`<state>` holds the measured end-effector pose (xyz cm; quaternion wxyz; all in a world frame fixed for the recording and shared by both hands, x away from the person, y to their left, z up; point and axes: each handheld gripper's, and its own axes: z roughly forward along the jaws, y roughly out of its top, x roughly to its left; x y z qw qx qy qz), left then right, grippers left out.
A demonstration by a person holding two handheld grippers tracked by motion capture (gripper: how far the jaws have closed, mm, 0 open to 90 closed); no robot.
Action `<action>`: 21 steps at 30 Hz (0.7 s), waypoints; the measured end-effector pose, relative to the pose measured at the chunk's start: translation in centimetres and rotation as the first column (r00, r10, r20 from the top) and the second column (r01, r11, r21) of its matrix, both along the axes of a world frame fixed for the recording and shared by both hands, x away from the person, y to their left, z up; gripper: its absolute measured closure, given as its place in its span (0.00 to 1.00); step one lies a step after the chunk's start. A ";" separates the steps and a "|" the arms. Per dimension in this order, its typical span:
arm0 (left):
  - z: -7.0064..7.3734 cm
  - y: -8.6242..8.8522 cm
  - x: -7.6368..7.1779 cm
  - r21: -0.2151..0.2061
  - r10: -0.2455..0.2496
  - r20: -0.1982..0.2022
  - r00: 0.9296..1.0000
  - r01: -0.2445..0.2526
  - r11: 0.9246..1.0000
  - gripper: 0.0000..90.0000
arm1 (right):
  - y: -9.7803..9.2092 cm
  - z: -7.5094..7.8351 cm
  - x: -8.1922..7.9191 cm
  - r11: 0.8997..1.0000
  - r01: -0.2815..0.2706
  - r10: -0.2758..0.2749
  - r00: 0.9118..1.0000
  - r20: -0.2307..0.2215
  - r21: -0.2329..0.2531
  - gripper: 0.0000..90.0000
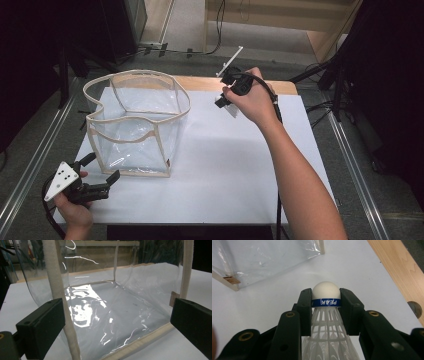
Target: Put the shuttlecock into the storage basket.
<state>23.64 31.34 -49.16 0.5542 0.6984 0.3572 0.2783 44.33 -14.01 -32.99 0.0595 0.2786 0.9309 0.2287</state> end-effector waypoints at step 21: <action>0.0 -0.1 0.0 -0.003 0.000 0.000 1.000 0.000 1.000 0.00 | 2.1 1.9 0.1 0.998 -0.052 0.051 0.998 0.021 0.019 0.69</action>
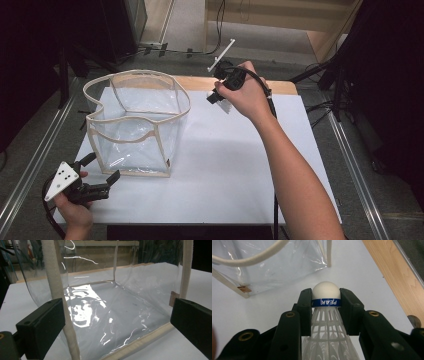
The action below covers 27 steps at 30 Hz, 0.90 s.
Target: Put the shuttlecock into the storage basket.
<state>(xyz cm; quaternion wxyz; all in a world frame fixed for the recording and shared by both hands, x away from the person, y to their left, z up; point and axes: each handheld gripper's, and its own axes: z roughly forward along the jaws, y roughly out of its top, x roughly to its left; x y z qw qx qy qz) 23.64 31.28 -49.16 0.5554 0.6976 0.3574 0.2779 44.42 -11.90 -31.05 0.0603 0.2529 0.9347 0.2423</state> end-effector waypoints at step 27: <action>0.0 0.0 0.0 -0.003 -0.002 0.001 1.000 0.002 1.000 0.00 | 3.3 4.0 -0.4 0.997 -0.060 0.058 0.998 0.035 0.042 0.69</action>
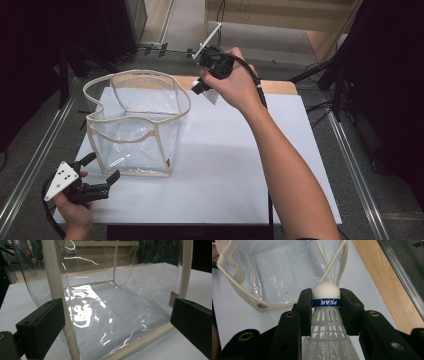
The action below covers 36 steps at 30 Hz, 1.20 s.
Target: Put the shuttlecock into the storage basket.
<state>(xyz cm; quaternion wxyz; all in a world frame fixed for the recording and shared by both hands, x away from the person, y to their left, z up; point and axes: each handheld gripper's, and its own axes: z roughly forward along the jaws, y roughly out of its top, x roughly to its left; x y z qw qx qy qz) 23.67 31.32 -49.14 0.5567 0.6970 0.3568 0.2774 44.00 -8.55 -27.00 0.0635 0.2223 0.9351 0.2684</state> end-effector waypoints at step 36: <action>0.0 0.0 0.1 -0.001 -0.003 -0.002 1.000 0.003 1.000 0.00 | 5.1 0.7 0.4 0.997 -0.079 0.079 0.997 0.006 0.010 0.70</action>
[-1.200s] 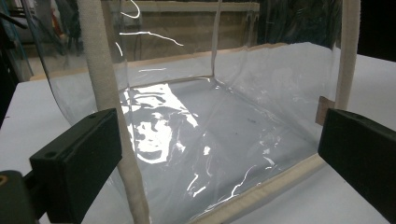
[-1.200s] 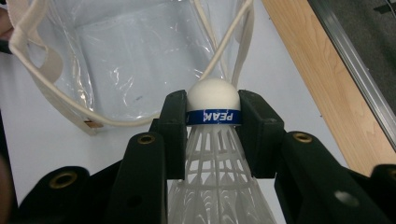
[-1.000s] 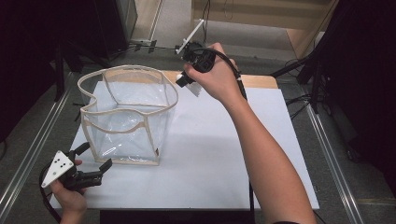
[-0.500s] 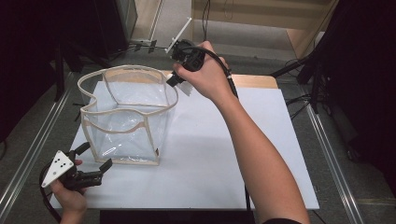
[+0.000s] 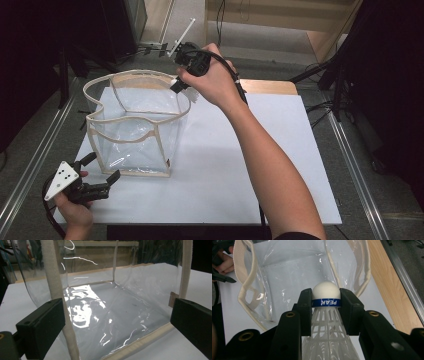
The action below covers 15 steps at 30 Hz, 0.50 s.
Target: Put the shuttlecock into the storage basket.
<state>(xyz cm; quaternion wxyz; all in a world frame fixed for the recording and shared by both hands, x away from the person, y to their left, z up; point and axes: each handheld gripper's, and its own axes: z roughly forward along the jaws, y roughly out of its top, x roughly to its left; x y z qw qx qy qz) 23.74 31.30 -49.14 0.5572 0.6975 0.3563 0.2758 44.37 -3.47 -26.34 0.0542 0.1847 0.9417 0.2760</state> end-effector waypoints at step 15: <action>0.0 0.0 0.0 0.000 -0.001 0.000 1.000 0.001 1.000 0.00 | 2.3 0.0 0.0 0.999 -0.039 0.039 0.999 -0.002 0.015 0.70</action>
